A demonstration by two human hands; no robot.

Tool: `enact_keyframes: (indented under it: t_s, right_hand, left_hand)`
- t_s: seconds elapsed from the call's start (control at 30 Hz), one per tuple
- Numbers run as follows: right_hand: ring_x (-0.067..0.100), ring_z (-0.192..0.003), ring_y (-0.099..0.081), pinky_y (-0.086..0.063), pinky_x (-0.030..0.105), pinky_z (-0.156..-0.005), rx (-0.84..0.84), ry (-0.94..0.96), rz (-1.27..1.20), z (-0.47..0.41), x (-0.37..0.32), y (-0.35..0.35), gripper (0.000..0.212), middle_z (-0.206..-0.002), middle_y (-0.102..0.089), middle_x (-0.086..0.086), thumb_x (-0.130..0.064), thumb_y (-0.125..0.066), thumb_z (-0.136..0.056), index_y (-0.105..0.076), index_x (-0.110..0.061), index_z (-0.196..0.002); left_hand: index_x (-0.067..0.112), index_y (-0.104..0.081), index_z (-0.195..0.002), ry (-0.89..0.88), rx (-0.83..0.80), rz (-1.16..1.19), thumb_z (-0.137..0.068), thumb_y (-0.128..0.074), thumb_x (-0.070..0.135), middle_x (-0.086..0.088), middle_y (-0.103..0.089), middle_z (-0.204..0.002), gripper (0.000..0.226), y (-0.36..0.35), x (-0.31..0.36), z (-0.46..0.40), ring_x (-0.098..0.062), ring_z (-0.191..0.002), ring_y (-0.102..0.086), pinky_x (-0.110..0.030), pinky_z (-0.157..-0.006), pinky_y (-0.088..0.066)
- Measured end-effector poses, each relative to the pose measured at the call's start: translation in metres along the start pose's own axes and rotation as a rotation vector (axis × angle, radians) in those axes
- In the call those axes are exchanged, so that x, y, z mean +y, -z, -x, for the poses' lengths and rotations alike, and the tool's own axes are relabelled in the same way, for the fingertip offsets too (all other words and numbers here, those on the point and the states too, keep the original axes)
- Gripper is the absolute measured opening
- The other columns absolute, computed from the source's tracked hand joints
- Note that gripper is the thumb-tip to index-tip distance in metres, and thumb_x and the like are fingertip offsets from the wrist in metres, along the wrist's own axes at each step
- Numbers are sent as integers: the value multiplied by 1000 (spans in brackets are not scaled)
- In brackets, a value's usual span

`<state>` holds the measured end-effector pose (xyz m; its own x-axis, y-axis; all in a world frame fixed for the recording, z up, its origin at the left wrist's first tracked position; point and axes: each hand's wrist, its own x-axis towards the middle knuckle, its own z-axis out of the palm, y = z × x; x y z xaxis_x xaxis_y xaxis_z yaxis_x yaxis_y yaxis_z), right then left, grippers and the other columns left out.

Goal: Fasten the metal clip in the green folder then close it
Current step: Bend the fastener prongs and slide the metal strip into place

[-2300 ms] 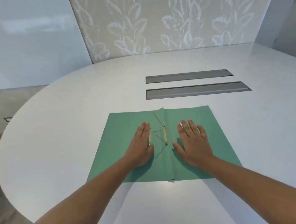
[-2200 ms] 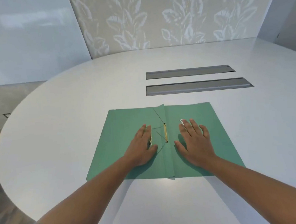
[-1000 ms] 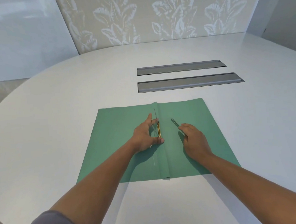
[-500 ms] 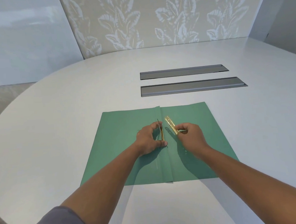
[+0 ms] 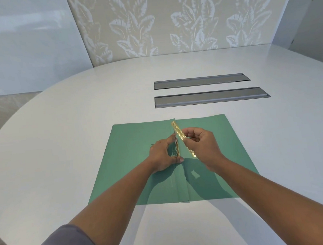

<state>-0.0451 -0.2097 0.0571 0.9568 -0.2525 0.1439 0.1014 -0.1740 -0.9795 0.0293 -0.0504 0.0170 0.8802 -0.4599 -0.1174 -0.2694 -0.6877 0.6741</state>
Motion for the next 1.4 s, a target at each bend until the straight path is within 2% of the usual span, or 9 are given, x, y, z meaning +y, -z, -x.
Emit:
enact_keyframes:
  t_s: [0.17,0.3,0.5,0.67,0.8,0.93,1.03,1.23,1.4]
  right_hand:
    - [2,-77,-70,-54,14,-69,-14,21,0,-3,-2,-1,38,-81,-77,-14,-2,-66,-90,-78,-38,-85]
    - [0,-72,-66,-50,15,-64,5,-32,15,-4,4,-1,28,-78,-76,-14,-4,-67,-90,-79,-28,-93]
    - [-1,-59,-59,-47,18,-59,22,-133,45,-6,12,-2,20,-69,-72,-14,-7,-68,-90,-80,-23,-90]
    - [10,-72,-66,-50,26,-64,66,-234,107,-6,23,-6,13,-81,-75,-6,-13,-71,-90,-78,-23,-89]
    - [12,-71,-67,-51,27,-61,70,-285,139,-3,31,-11,14,-80,-75,-5,-11,-71,-89,-77,-23,-86]
    - [11,-71,-67,-51,23,-58,83,-290,236,-3,36,-14,16,-81,-76,-5,-9,-70,-88,-77,-23,-86]
    - [13,-74,-69,-54,25,-64,74,-293,290,-5,38,-15,16,-80,-75,-5,-9,-70,-87,-76,-23,-82]
    - [20,-81,-71,-60,33,-71,-26,-337,336,-5,34,-9,17,-89,-75,-1,-6,-75,-80,-75,-18,-92]
    - [18,-87,-69,-50,22,-55,-200,-361,359,1,27,-1,54,-114,-67,4,-3,-81,-73,-65,-18,-122]
  left_hand:
    - [37,-28,-157,-6,-3,-51,-76,-83,50,-2,-45,-155,99,-1,-2,-2,-27,-144,-35,-47,-119,-27]
    - [36,-27,-158,-23,-7,-70,-77,-81,51,-2,-44,-156,98,-1,-3,-2,-27,-144,-34,-47,-119,-26]
    - [40,-25,-157,-35,8,-33,-76,-84,46,-3,-46,-154,101,-2,-3,0,-29,-144,-35,-46,-119,-26]
    - [30,-22,-159,-26,49,126,-68,-92,39,6,-48,-153,115,-6,-10,0,-22,-144,-37,-44,-120,-28]
    - [29,-24,-156,-12,78,321,-58,-98,29,6,-44,-151,123,-9,-17,0,-17,-141,-40,-35,-116,-34]
    - [32,-23,-153,-31,119,383,-52,-101,33,12,-33,-143,128,-10,-20,1,-9,-132,-41,-30,-110,-38]
    - [32,-39,-143,-74,126,326,-53,-100,37,14,-33,-139,108,-10,-22,0,-10,-131,-43,-27,-109,-38]
    - [33,-65,-97,-105,142,248,-55,-99,39,13,-42,-131,55,-9,-22,1,-11,-122,-51,-28,-104,-39]
    - [34,-71,-68,-184,138,214,-63,-94,35,14,-67,-99,24,-10,-20,3,-7,-101,-63,-35,-94,-50]
